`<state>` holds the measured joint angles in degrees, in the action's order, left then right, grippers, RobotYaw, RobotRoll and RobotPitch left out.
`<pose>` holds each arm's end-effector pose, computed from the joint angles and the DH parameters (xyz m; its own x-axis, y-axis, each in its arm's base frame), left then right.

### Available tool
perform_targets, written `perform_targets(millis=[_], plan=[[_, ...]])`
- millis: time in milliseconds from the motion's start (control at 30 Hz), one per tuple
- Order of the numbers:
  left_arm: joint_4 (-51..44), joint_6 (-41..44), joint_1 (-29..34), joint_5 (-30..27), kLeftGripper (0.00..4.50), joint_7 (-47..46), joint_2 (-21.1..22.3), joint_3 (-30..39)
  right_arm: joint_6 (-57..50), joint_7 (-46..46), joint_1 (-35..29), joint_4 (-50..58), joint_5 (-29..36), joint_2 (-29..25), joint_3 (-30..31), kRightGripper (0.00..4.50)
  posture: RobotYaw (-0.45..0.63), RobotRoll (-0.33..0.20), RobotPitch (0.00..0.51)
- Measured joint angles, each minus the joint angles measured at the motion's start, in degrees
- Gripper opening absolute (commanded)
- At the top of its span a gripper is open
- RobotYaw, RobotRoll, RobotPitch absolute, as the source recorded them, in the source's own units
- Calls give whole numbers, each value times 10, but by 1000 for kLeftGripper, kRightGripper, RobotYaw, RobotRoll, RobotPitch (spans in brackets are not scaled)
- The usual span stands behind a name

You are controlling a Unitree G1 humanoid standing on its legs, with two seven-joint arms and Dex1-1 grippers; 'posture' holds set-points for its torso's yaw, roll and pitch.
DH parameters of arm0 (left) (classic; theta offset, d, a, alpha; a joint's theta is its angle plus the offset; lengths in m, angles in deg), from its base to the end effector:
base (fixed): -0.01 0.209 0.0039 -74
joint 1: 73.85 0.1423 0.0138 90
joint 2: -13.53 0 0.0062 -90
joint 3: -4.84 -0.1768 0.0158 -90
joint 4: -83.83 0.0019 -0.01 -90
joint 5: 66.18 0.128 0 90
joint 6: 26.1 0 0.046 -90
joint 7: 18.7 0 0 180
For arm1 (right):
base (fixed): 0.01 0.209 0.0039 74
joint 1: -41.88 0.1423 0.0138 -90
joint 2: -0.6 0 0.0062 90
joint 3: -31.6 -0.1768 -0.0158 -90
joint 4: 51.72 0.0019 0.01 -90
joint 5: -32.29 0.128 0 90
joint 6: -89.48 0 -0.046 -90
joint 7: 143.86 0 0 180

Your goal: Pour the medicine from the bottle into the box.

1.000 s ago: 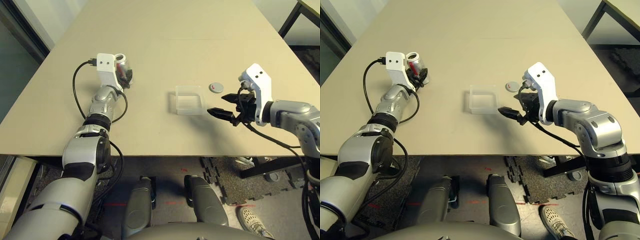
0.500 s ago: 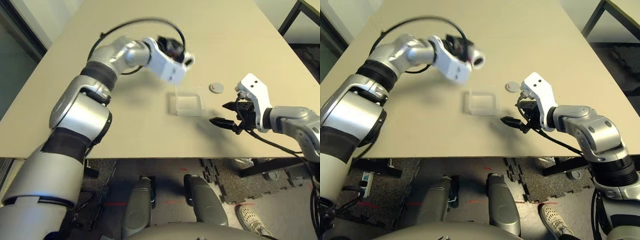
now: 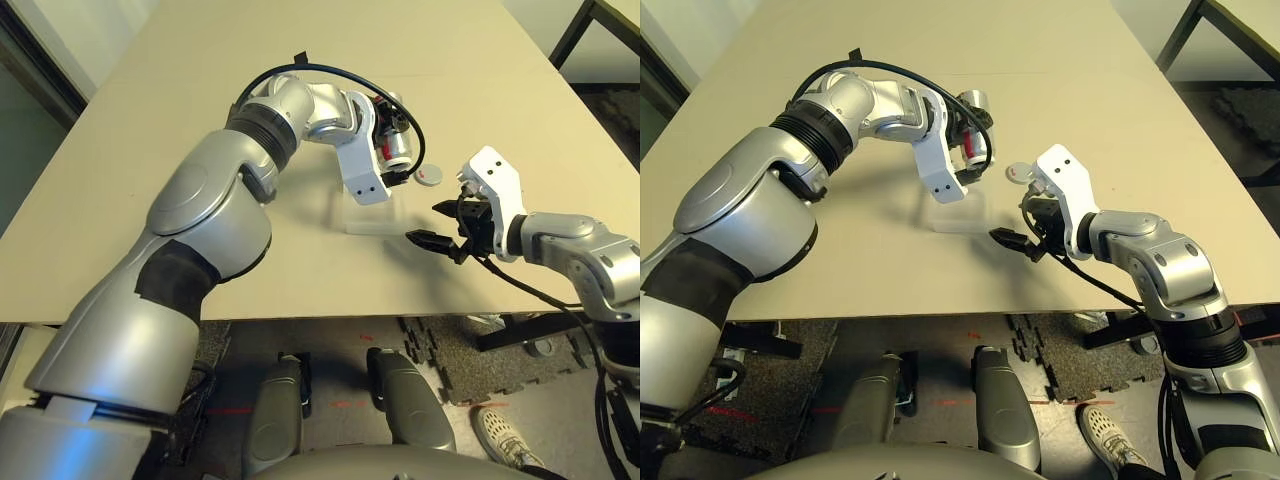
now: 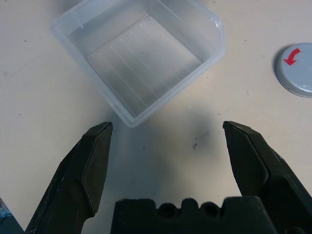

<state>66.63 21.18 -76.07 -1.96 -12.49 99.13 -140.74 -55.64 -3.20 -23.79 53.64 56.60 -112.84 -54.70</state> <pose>0.3412 0.0430 0.2519 0.5955 -0.6408 -0.4844 -0.2709 -0.7279 0.6299 0.2398 -0.2152 0.1702 0.6287 0.6166 -0.4739 -0.7158 0.6970 -0.0428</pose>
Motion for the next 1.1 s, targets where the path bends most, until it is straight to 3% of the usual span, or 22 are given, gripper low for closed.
perform_targets(millis=[167, 333, 400, 500, 600, 767, 900, 1100], plan=[[1, -7, 17, -5, 2409, 15, 17, 5, 0, -5, 6, -3, 0, 1, 1, 4500, -141, 0, 135], [6, -16, 49, -92, 2409, 95, 32, 82, 3, -10, 19, -15, -2, 1, 2, 4500, -134, 0, 138], [10, 3, 76, -183, 2409, 154, 31, 170, 5, -14, 22, -19, -2, 1, 2, 4500, -133, 0, 139], [13, 94, 119, -344, 2409, 231, 28, 328, 6, -23, 22, -18, -2, -1, 3, 4500, -127, 0, 141], [7, 188, 145, -464, 2409, 257, 29, 449, 2, -37, 22, -14, 1, -9, 4, 4500, -120, 0, 144], [-8, 284, 209, -586, 2409, 222, 41, 581, -11, -60, 22, 2, 8, -31, 4, 4500, -110, 0, 148], [-17, 315, 273, -636, 2409, 185, 51, 638, -16, -71, 20, 4, 10, -41, 4, 4500, -104, 0, 151], [-26, 332, 323, -671, 2409, 151, 42, 670, -17, -77, 20, 4, 12, -41, 5, 4500, -111, 0, 155]])
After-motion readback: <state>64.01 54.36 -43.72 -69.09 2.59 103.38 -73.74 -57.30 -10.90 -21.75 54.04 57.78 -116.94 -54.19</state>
